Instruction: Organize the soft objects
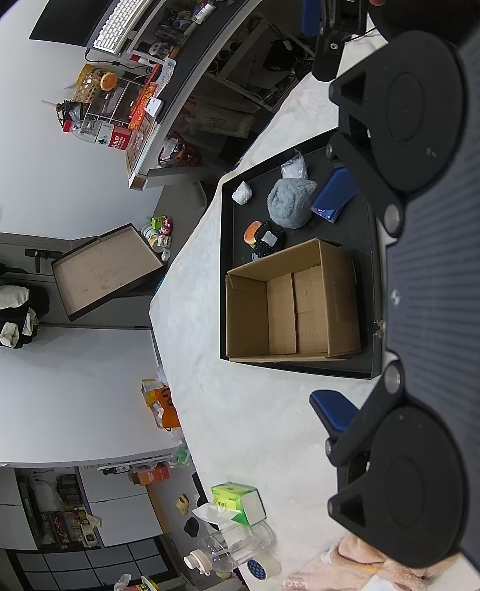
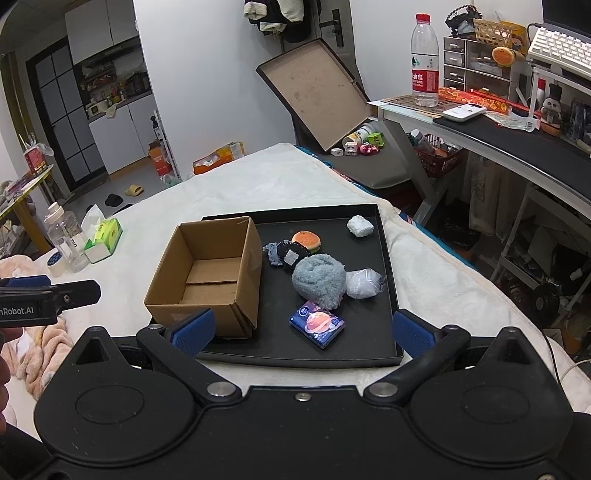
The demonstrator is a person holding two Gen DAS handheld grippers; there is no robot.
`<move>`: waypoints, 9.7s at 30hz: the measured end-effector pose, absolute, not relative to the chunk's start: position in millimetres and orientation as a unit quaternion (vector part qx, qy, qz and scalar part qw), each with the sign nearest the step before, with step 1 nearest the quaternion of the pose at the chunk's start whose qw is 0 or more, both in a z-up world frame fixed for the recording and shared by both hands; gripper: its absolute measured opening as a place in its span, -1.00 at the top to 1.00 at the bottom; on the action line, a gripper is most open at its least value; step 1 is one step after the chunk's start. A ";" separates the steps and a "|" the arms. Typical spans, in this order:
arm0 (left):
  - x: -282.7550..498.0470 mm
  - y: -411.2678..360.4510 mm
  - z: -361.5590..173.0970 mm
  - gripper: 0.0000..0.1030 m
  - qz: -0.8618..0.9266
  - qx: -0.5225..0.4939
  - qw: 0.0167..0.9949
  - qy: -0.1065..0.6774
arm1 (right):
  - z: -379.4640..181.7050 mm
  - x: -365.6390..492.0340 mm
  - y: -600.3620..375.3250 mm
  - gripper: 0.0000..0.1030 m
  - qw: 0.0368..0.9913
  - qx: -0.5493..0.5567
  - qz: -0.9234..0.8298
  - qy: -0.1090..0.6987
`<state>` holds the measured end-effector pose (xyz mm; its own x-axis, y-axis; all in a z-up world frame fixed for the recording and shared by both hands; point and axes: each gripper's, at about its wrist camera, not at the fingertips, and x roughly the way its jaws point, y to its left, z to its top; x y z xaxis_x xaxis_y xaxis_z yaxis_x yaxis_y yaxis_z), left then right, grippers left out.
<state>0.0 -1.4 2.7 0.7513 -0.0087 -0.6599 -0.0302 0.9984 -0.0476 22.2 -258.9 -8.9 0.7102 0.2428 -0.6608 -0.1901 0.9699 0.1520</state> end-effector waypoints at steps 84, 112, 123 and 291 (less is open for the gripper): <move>166.9 59.8 -86.4 -0.40 -0.002 -0.055 0.873 0.485 | -102.9 176.3 -247.1 -0.83 0.872 0.009 0.181 0.455; 182.1 91.9 -133.3 0.78 0.025 -0.119 0.846 0.519 | -157.3 248.3 -209.7 -0.75 0.834 -0.105 0.199 0.504; 182.1 99.4 -139.6 0.82 0.045 -0.143 0.860 0.488 | -169.9 257.4 -203.2 -0.26 0.822 -0.134 0.201 0.516; 202.7 75.8 -138.8 -0.69 0.037 -0.057 0.869 0.490 | -192.9 259.8 -264.0 0.24 0.851 -0.069 0.137 0.502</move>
<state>202.7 75.8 -138.8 0.5166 0.0083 -0.8562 -0.1209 0.9907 -0.0633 259.8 -264.0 -192.9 0.4588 0.1638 -0.8733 -0.3024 0.9530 0.0198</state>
